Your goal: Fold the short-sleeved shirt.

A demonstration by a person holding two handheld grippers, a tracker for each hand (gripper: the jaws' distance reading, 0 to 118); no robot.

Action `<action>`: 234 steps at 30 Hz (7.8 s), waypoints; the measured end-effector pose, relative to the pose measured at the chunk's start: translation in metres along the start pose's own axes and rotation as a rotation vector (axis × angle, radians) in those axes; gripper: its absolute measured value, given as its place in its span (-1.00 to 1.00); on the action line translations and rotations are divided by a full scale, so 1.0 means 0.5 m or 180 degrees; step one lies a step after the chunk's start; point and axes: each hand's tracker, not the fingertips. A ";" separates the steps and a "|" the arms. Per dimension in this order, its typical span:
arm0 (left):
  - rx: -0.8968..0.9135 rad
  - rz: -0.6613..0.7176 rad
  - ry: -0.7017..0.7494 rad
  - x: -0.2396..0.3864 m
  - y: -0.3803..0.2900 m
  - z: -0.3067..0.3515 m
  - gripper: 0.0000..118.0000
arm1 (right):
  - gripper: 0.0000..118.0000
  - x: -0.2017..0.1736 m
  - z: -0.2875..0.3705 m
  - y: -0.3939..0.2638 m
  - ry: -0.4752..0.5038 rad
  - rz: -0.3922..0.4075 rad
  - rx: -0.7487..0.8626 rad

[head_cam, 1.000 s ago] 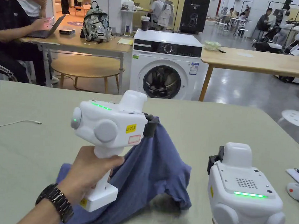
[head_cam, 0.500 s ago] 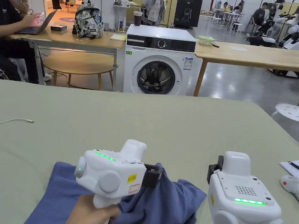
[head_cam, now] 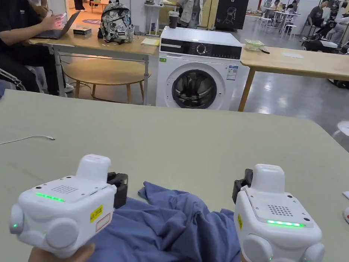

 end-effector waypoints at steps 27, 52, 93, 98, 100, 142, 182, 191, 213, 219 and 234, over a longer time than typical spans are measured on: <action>-0.1661 0.0800 0.0544 -0.361 0.033 -0.387 0.10 | -1.00 -0.014 -0.098 -0.015 0.0161 0.0012 -0.0259; -0.1557 0.0581 0.0259 -0.312 -0.003 -0.381 -1.00 | -1.00 0.121 -0.197 -0.054 0.0017 -0.0181 -0.1162; -0.0308 0.0187 0.0667 -0.309 0.203 -0.019 -1.00 | -0.96 0.143 -0.189 0.126 -0.0031 0.0147 -0.0947; -0.0081 0.0224 0.0895 -0.363 0.289 0.033 -1.00 | -0.96 0.150 -0.178 0.226 -0.0143 0.0181 -0.0644; -0.0047 0.0283 0.0978 -0.403 0.320 0.038 -1.00 | -0.96 0.154 -0.177 0.258 -0.0178 0.0180 -0.0563; -0.0001 0.0269 0.1570 -0.517 0.434 -0.001 -1.00 | -0.96 0.128 -0.310 0.406 -0.0454 0.0302 -0.0244; -0.1058 0.0781 0.1553 -0.464 -0.206 0.191 -0.73 | -0.86 0.177 0.004 -0.135 -0.0522 0.0444 -0.1355; -0.0696 0.0739 0.1529 -0.411 -0.167 0.219 -0.26 | -0.07 0.102 0.027 -0.097 -0.0291 0.0374 -0.0918; 0.0412 -0.0122 0.1105 -0.099 -0.016 0.123 -1.00 | -1.00 -0.149 0.072 -0.012 0.0301 0.0033 -0.0008; 0.0151 -0.0088 0.1060 -0.116 -0.005 0.116 -1.00 | -1.00 -0.165 0.055 -0.022 0.0451 -0.0101 -0.0198; -0.1087 0.0836 0.1304 -0.418 -0.096 0.193 -1.00 | -1.00 -0.222 -0.007 -0.098 0.0660 0.0250 -0.0636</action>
